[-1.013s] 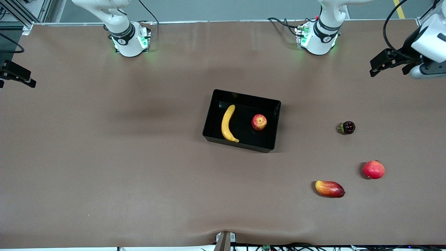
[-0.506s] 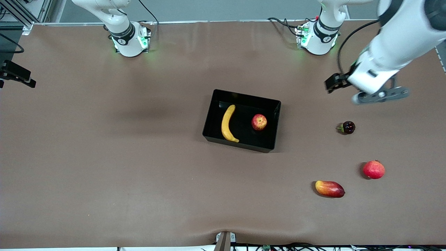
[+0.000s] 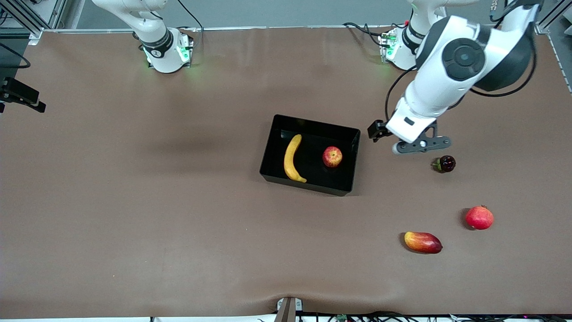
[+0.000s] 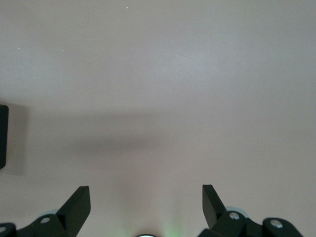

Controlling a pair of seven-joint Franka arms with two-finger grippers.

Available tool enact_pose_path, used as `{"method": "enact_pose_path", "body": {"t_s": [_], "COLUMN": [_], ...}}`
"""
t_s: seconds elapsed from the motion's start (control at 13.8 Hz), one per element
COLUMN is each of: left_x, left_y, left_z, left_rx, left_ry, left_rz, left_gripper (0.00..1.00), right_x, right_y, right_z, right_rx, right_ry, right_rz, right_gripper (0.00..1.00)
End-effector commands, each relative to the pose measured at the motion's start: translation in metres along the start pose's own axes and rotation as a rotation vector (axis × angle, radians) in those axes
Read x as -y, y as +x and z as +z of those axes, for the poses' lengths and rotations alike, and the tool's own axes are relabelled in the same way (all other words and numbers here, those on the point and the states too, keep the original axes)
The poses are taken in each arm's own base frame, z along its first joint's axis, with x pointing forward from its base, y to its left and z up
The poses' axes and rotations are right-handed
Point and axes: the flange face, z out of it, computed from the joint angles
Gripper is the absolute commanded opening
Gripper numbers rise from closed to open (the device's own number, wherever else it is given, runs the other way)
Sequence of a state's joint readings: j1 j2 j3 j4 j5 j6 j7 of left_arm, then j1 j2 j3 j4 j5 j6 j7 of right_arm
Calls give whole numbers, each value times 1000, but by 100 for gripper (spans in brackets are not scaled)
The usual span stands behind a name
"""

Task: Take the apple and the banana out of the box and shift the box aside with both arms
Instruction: 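Reach the left gripper down into the black box over the apple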

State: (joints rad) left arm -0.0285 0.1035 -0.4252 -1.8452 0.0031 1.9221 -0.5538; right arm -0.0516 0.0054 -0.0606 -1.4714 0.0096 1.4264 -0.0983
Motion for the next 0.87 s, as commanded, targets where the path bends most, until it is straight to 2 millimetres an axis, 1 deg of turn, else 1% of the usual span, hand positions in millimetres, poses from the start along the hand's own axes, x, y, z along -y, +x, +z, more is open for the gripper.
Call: {"method": "enact_pose_path", "body": {"t_s": [0.0, 0.14, 0.29, 0.43, 0.51, 0.58, 0.72, 0.8], "left_x": [-14, -41, -66, -89, -96, -99, -114, -116], "left_y": [-15, -23, -27, -35, -35, -33, -44, -45], "left_z": [25, 49, 73, 104, 119, 137, 162, 172], "left_rx": [-41, -42, -47, -61, -57, -38, -19, -25], "left_ry": [-22, -47, -71, -42, -33, -29, -23, -11], "left_rz": [-11, -88, -145, -185, -212, -236, -252, -262], "left_gripper": [100, 100, 100, 100, 100, 100, 100, 100], "right_x": [-4, -4, -6, -8, -9, -10, -10, -8], "right_y": [-2, -2, -2, -2, -2, -2, 2, 3], "right_z": [-2, -2, -1, -1, -1, -1, 5, 5], "right_rx": [-5, -5, -4, -5, -6, -6, 6, 5], "right_ry": [20, 20, 22, 34, 37, 37, 38, 38], "right_rz": [0, 0, 4, 9, 8, 11, 9, 7], "right_gripper": [100, 100, 100, 100, 100, 100, 100, 100]}}
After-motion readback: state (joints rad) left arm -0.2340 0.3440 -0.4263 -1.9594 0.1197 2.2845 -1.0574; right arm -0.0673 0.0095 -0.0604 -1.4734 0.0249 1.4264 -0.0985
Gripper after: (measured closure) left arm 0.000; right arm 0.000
